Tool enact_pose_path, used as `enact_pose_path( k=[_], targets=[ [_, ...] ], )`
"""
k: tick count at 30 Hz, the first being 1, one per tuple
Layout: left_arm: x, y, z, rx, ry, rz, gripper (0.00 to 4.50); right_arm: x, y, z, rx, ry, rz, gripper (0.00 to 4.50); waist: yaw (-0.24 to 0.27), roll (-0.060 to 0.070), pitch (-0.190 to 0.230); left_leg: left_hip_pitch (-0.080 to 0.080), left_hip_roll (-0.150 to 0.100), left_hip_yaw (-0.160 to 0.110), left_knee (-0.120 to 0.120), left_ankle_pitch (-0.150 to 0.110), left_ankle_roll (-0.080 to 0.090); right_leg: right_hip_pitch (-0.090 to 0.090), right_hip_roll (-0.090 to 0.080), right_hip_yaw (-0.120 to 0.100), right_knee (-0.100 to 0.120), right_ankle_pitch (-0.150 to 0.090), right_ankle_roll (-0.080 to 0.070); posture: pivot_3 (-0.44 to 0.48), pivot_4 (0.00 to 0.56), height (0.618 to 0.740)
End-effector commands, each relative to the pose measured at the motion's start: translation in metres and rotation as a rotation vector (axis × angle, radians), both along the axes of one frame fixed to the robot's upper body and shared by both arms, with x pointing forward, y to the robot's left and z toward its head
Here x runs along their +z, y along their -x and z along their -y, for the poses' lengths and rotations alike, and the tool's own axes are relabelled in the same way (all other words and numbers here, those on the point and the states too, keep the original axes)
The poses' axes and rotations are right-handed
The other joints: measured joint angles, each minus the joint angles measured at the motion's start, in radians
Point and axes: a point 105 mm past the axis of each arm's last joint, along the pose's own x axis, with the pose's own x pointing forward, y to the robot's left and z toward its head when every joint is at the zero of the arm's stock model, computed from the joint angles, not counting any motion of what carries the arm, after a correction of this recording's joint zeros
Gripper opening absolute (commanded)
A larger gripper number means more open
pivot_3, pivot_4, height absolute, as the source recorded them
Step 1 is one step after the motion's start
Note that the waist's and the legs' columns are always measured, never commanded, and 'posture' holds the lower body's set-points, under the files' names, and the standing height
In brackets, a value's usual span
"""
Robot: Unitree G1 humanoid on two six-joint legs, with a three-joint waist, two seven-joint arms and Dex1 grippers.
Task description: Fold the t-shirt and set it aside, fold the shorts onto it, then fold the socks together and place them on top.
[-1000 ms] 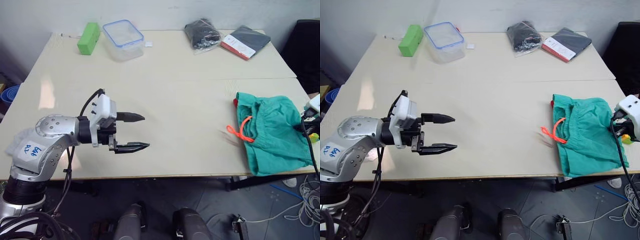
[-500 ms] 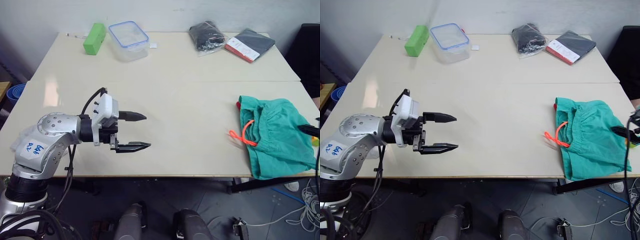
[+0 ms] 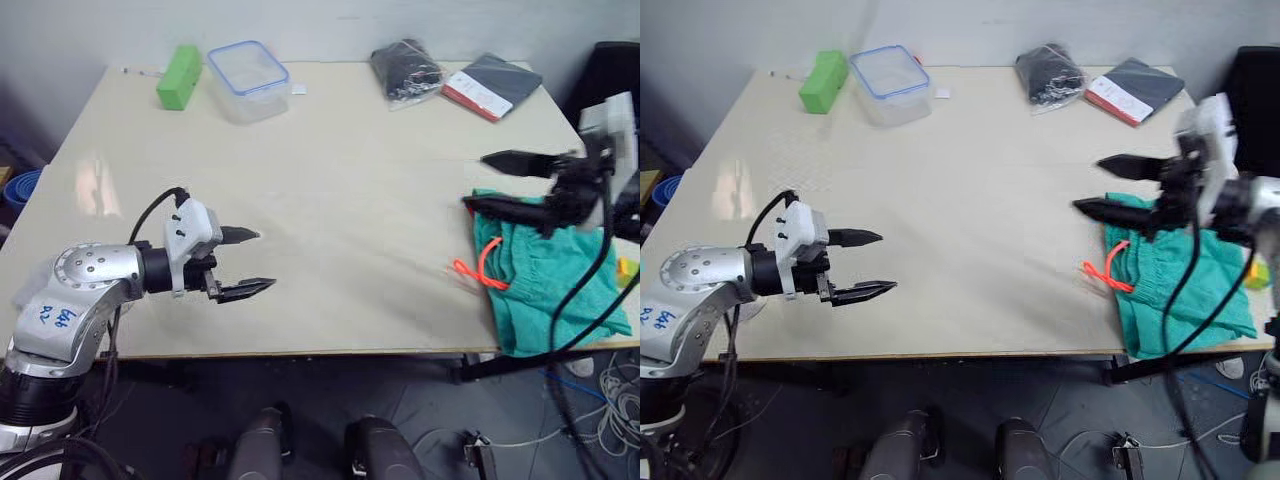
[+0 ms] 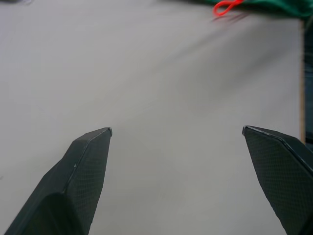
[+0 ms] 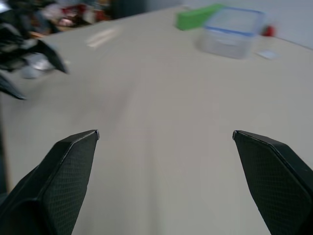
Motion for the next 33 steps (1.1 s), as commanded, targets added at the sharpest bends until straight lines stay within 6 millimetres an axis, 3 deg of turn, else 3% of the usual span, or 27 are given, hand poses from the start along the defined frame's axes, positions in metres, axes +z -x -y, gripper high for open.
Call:
enact_pose_path(
  k=[1,6,8,12,19,22,27,30,33],
  targets=[
    [-0.001,0.001,-0.046,0.284,-0.061,0.003,4.5,-0.002,0.035,-0.055,0.265,0.004,0.027,4.48,0.0,-0.001,-0.001,0.0,-0.001,0.0,0.0,0.0,0.001,0.0,-0.001,0.0,0.0,0.0,0.0,0.0,0.15,0.74],
    [-0.019,0.022,-0.124,0.677,-0.128,-0.054,4.5,-0.012,0.04,-0.068,0.324,-0.011,0.012,4.48,0.003,-0.005,0.0,0.0,-0.003,-0.001,-0.001,-0.003,0.003,0.0,-0.005,-0.002,0.0,0.0,0.001,0.0,0.15,0.74],
    [-0.026,0.031,-0.144,0.762,-0.127,-0.081,4.5,-0.015,0.038,-0.069,0.324,-0.018,0.011,4.48,0.005,-0.005,0.0,0.0,-0.003,-0.002,-0.001,-0.003,0.004,0.001,-0.005,-0.004,-0.001,0.0,0.001,0.0,0.15,0.74],
    [-0.038,0.039,-0.165,0.815,-0.135,-0.133,4.5,-0.018,0.037,-0.072,0.327,-0.023,0.008,4.48,0.002,-0.005,-0.001,0.001,-0.003,-0.002,-0.001,-0.004,0.004,0.001,-0.005,-0.004,-0.001,0.0,0.001,0.0,0.15,0.74],
    [-0.064,0.03,-0.181,0.836,-0.117,-0.236,4.5,-0.023,0.043,-0.075,0.349,-0.001,0.006,4.48,0.001,-0.005,-0.001,0.001,-0.003,-0.001,-0.004,-0.004,0.003,0.0,-0.005,-0.004,-0.001,0.0,0.0,0.0,0.15,0.74],
    [-0.07,0.03,-0.183,0.838,-0.078,-0.284,3.89,-0.022,0.044,-0.075,0.342,0.005,0.01,4.5,0.0,-0.005,-0.001,0.002,-0.003,-0.001,-0.005,-0.004,0.004,0.0,-0.005,-0.004,-0.001,0.0,0.0,0.0,0.15,0.74],
    [-0.069,0.025,-0.175,0.807,-0.011,-0.309,2.3,-0.026,0.044,-0.072,0.315,0.027,0.014,4.5,-0.001,-0.005,-0.001,0.003,-0.003,-0.001,-0.006,-0.004,0.004,0.0,-0.005,-0.004,-0.001,0.0,0.0,0.0,0.15,0.74],
    [-0.064,0.016,-0.155,0.745,0.033,-0.307,1.32,-0.028,0.046,-0.07,0.303,0.031,0.012,4.5,0.002,-0.005,-0.001,0.002,-0.003,-0.001,-0.006,-0.004,0.004,0.0,-0.005,-0.004,-0.001,0.0,0.0,0.0,0.15,0.74],
    [-0.058,0.004,-0.108,0.584,0.073,-0.306,0.4,-0.032,0.045,-0.069,0.27,0.049,0.019,4.5,0.007,-0.005,-0.001,0.002,-0.003,-0.001,-0.005,-0.004,0.004,0.001,-0.006,-0.004,-0.001,0.0,0.0,0.0,0.15,0.74]
  ],
)
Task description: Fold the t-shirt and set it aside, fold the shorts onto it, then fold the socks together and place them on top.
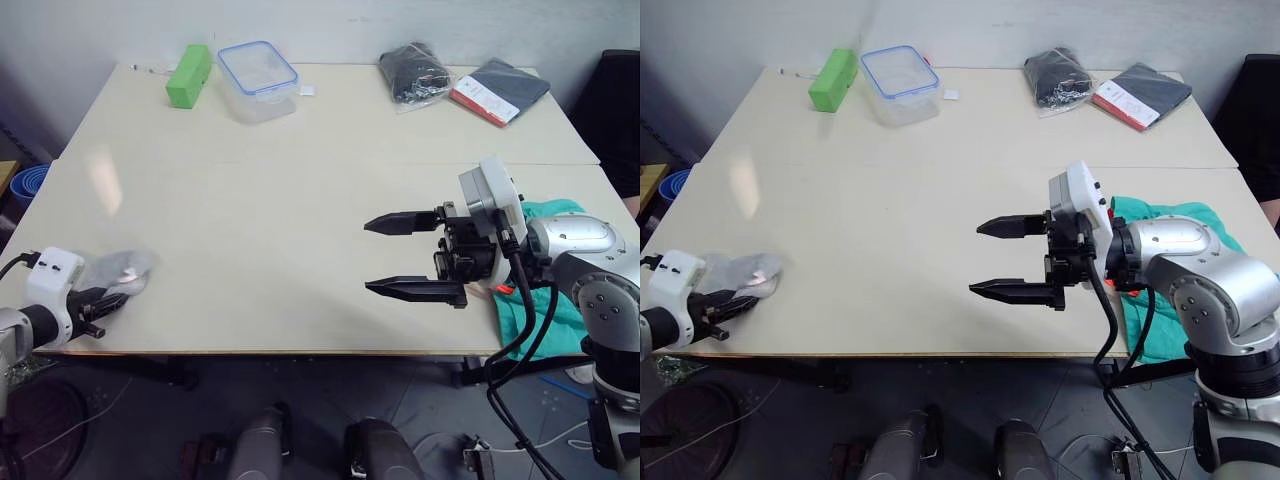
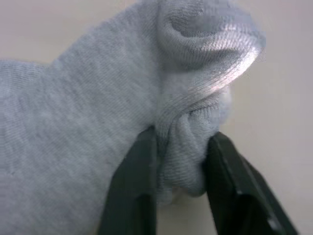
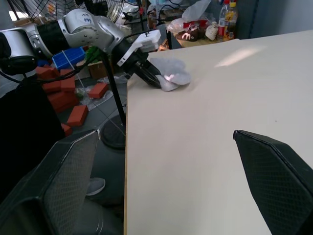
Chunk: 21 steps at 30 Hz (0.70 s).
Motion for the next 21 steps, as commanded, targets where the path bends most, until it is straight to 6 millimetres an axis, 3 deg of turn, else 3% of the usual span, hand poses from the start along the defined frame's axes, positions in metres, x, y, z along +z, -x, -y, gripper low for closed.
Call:
enact_pose_path(
  k=[1,7,12,15,19,21],
  targets=[
    [0.006,-0.011,0.06,-0.201,0.073,0.017,0.08,0.007,0.005,0.002,-0.025,0.01,0.073,4.5,0.005,0.0,0.0,0.0,0.0,0.0,0.0,0.0,0.0,0.0,0.0,0.0,0.0,0.0,0.0,0.0,0.15,0.74],
    [0.017,-0.038,0.148,-0.422,0.064,0.037,0.01,0.002,0.006,0.01,-0.086,0.046,0.087,4.5,0.009,-0.001,0.0,-0.001,0.0,0.0,0.003,0.002,-0.002,0.001,0.001,0.0,0.0,0.0,0.0,0.0,0.15,0.74],
    [0.023,-0.049,0.214,-0.61,0.107,0.022,0.01,-0.001,0.008,0.013,-0.121,0.049,0.074,4.5,0.006,-0.002,0.0,-0.002,0.0,0.0,0.005,0.002,-0.002,0.001,0.002,0.0,0.0,0.0,0.001,0.0,0.15,0.74],
    [0.013,-0.054,0.258,-0.718,0.083,-0.03,0.01,-0.005,0.006,0.014,-0.151,0.058,0.079,4.5,0.009,-0.002,0.0,-0.002,0.001,0.0,0.006,0.002,-0.002,0.002,0.003,0.0,0.0,0.0,0.001,0.0,0.15,0.74],
    [0.011,-0.068,0.281,-0.69,0.094,-0.036,0.01,-0.019,-0.001,0.02,-0.225,0.127,0.112,4.5,0.01,-0.002,0.0,-0.002,0.001,0.0,0.009,0.002,-0.002,0.002,0.003,0.0,0.0,0.0,0.001,0.0,0.15,0.74],
    [0.019,-0.07,0.289,-0.683,0.15,-0.023,0.53,-0.03,-0.005,0.026,-0.271,0.183,0.133,4.5,0.009,-0.002,0.0,-0.003,0.001,0.0,0.01,0.003,-0.002,0.002,0.003,0.0,0.0,0.0,0.001,0.0,0.15,0.74]
  ],
)
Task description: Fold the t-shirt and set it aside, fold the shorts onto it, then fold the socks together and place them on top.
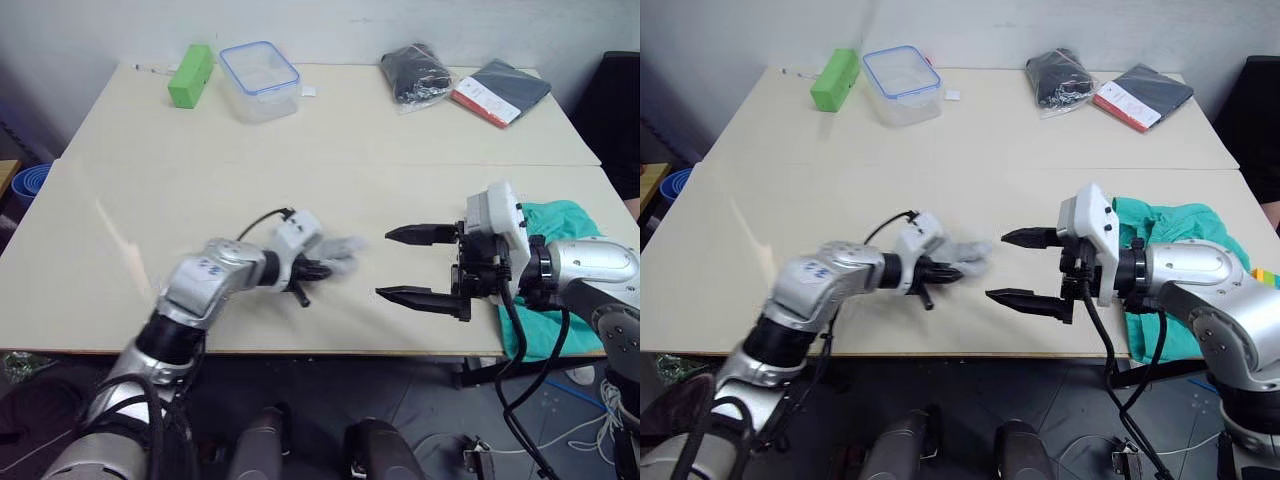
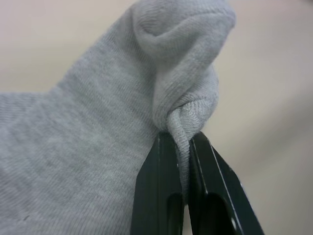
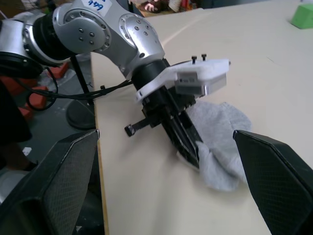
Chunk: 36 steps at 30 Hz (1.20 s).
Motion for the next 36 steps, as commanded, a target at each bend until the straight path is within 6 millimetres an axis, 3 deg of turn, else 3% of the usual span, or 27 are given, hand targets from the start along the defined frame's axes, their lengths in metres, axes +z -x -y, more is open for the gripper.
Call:
enact_pose_path(
  k=[1,6,8,10,14,17,20,26,31,33,36],
  targets=[
    [0.021,-0.005,0.006,0.018,0.07,0.032,0.79,-0.008,-0.001,0.005,-0.045,0.093,0.081,4.5,0.001,0.0,0.0,0.0,0.0,0.0,0.0,0.0,0.0,0.0,0.0,0.0,0.001,0.0,0.0,0.0,0.15,0.74],
    [0.042,0.007,0.001,-0.032,0.135,0.025,2.36,-0.023,0.0,0.007,-0.07,0.142,0.094,4.5,-0.001,0.0,0.0,0.0,0.0,0.0,0.001,0.0,0.0,0.0,0.0,0.0,0.0,0.0,0.0,0.0,0.15,0.74],
    [0.054,0.011,-0.009,-0.052,0.156,0.022,2.96,-0.026,0.0,0.006,-0.077,0.14,0.089,4.5,-0.003,0.0,0.0,0.0,0.0,-0.001,0.0,0.0,0.0,0.0,0.0,0.0,0.0,0.0,0.0,0.0,0.15,0.74],
    [0.066,0.011,-0.034,-0.057,0.128,0.029,3.6,-0.033,-0.001,0.005,-0.083,0.165,0.11,4.5,-0.005,0.0,0.0,0.0,0.0,-0.001,0.0,0.001,-0.001,0.001,0.0,-0.001,0.0,0.0,0.0,0.0,0.15,0.74],
    [0.059,-0.022,-0.089,0.029,-0.083,0.121,3.6,-0.047,-0.006,-0.001,-0.082,0.238,0.192,4.5,-0.009,0.0,0.0,0.002,0.0,-0.001,-0.001,0.001,-0.002,0.001,0.001,0.0,0.0,0.0,0.0,0.0,0.15,0.74],
    [0.06,-0.048,-0.103,0.052,-0.119,0.141,3.6,-0.055,-0.014,-0.008,-0.082,0.254,0.238,4.5,0.002,0.0,0.0,0.002,0.0,0.0,-0.001,0.001,-0.002,0.001,0.001,-0.001,0.0,0.0,0.0,0.0,0.15,0.74],
    [0.063,-0.066,-0.097,0.036,-0.107,0.141,3.6,-0.062,-0.024,-0.017,-0.074,0.28,0.301,4.5,0.02,-0.001,0.0,-0.001,-0.001,0.0,0.002,0.001,-0.001,-0.001,0.0,-0.001,0.0,0.0,0.0,0.0,0.15,0.74],
    [0.057,-0.076,-0.071,-0.044,-0.067,0.074,3.6,-0.068,-0.056,-0.033,-0.14,0.279,0.358,4.5,0.012,-0.001,0.001,-0.003,-0.001,0.0,0.002,0.001,0.0,-0.002,0.0,-0.003,0.001,0.0,0.001,0.0,0.15,0.74],
    [0.046,-0.082,-0.063,-0.045,-0.088,0.047,3.6,-0.082,-0.075,-0.034,-0.177,0.322,0.351,4.5,0.004,-0.001,0.001,-0.002,-0.001,0.0,0.002,0.001,-0.001,-0.003,0.0,-0.002,0.003,0.0,0.0,0.0,0.15,0.74],
    [0.04,-0.085,-0.063,-0.021,-0.104,0.03,3.2,-0.085,-0.078,-0.038,-0.177,0.307,0.338,4.31,0.0,-0.001,0.001,-0.002,-0.001,0.0,0.002,0.001,-0.001,-0.003,0.0,-0.003,0.003,0.0,0.0,0.0,0.15,0.74],
    [0.031,-0.083,-0.062,-0.04,-0.13,0.016,2.45,-0.093,-0.081,-0.039,-0.18,0.317,0.33,3.51,-0.006,-0.001,0.001,-0.002,-0.001,0.0,0.003,0.001,-0.001,-0.003,0.0,-0.003,0.004,0.0,0.0,0.0,0.15,0.74]
  ],
)
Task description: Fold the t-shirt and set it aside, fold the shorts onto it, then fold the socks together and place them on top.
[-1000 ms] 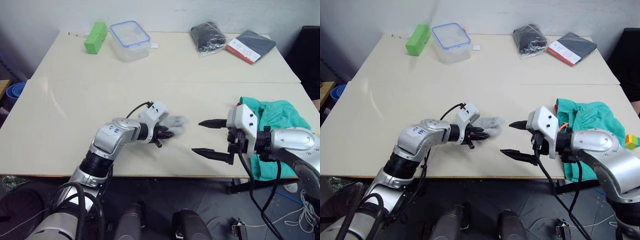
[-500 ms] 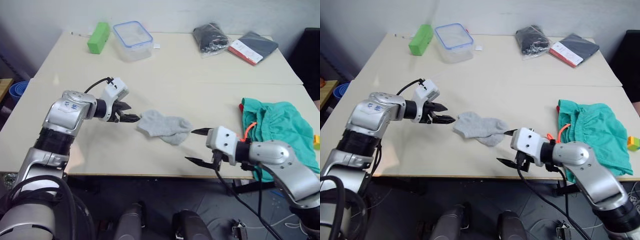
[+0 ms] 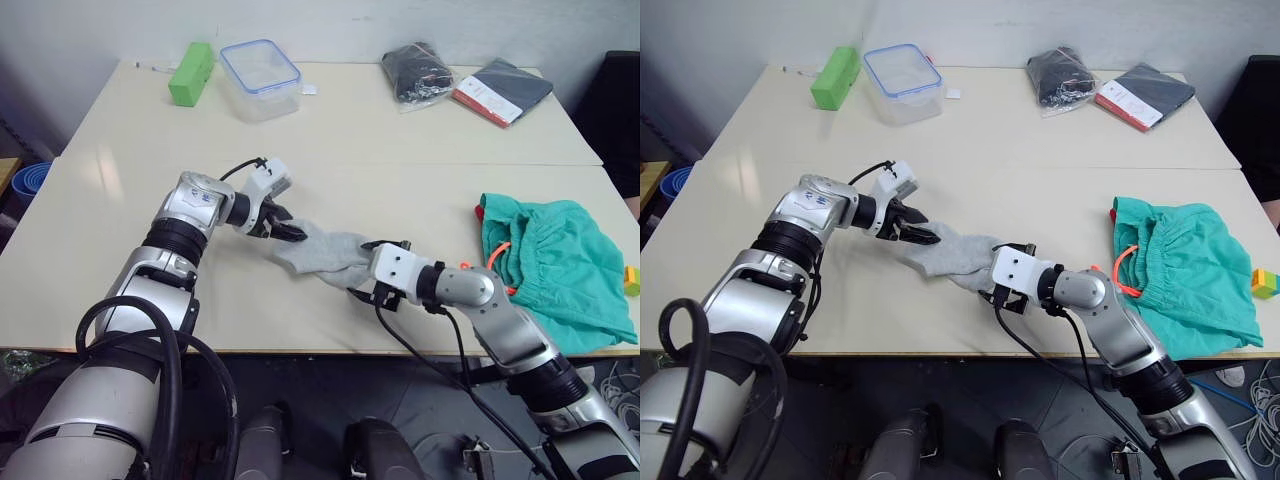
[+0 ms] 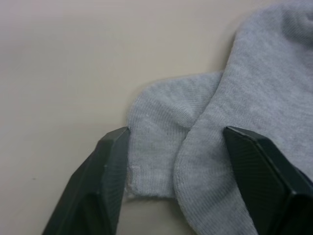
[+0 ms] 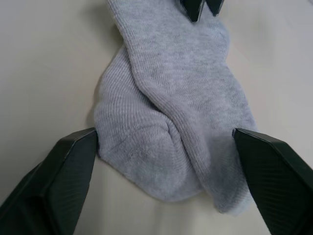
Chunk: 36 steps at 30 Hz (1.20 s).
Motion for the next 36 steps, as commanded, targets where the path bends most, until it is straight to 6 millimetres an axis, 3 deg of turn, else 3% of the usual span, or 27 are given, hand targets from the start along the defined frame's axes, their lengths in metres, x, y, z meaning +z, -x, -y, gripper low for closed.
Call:
enact_pose_path(
  k=[1,8,10,11,16,22,28,30,31,36],
  targets=[
    [0.001,0.0,0.003,-0.03,-0.026,0.01,2.17,0.001,-0.004,-0.002,0.005,0.016,0.036,3.21,-0.004,0.0,0.0,0.001,0.0,0.0,0.0,0.0,0.0,0.001,0.0,0.0,0.0,0.0,0.0,0.0,0.15,0.74],
    [-0.004,0.006,0.002,-0.06,-0.006,-0.037,0.03,0.003,-0.003,0.001,0.036,0.029,0.038,0.78,-0.007,0.0,0.0,0.001,0.0,0.0,0.001,0.0,0.0,0.001,0.0,0.0,0.001,0.0,0.0,0.0,0.15,0.74],
    [-0.005,0.011,0.001,-0.084,-0.01,-0.055,0.0,0.004,-0.001,0.002,0.081,0.056,0.045,0.09,-0.007,0.0,0.0,0.001,0.0,0.0,0.001,0.0,0.0,0.001,0.0,0.0,0.002,0.0,0.0,0.0,0.15,0.74],
    [-0.006,0.014,-0.001,-0.095,-0.011,-0.064,0.0,0.004,0.001,0.003,0.117,0.077,0.049,0.02,-0.008,0.0,0.0,0.001,0.0,0.0,0.001,0.0,0.0,0.001,0.0,0.0,0.002,0.0,0.0,0.0,0.15,0.74],
    [-0.01,0.044,-0.015,-0.09,0.017,-0.116,0.0,0.007,0.007,0.012,0.376,0.241,0.098,0.02,-0.019,0.0,0.0,0.002,0.0,0.0,0.0,0.0,0.0,0.001,0.0,0.001,0.002,0.0,0.0,0.0,0.15,0.74],
    [-0.012,0.094,-0.017,-0.008,0.059,-0.121,0.0,0.009,-0.005,0.01,0.499,0.288,0.161,0.02,-0.033,0.0,0.0,0.004,0.001,-0.001,-0.001,0.0,-0.001,0.003,0.001,0.002,0.002,0.0,-0.001,0.0,0.15,0.74],
    [-0.015,0.103,-0.019,0.154,0.127,-0.084,0.0,0.002,-0.011,0.006,0.543,0.316,0.152,0.02,-0.018,0.0,0.0,0.004,0.001,-0.003,0.001,0.0,0.0,0.005,0.001,0.002,0.001,0.0,-0.001,0.0,0.15,0.74],
    [-0.015,0.102,-0.021,0.186,0.146,-0.079,0.0,0.002,-0.012,0.005,0.545,0.313,0.147,0.59,-0.011,0.0,0.0,0.004,0.001,-0.003,0.002,0.0,0.0,0.005,0.001,0.002,0.002,0.0,-0.001,0.0,0.15,0.74],
    [-0.014,0.104,-0.022,0.191,0.156,-0.079,0.48,0.002,-0.012,0.005,0.545,0.31,0.147,0.87,-0.011,0.0,0.0,0.004,0.001,-0.004,0.002,0.0,0.0,0.005,0.001,0.001,0.002,0.0,-0.001,0.0,0.15,0.74],
    [0.0,0.115,-0.039,0.21,0.179,-0.065,1.99,0.015,-0.006,0.016,0.522,0.277,0.153,2.59,-0.009,0.0,0.0,0.004,0.001,-0.004,0.001,0.0,0.0,0.005,0.001,0.001,0.002,0.0,-0.001,0.0,0.15,0.74]
  ],
)
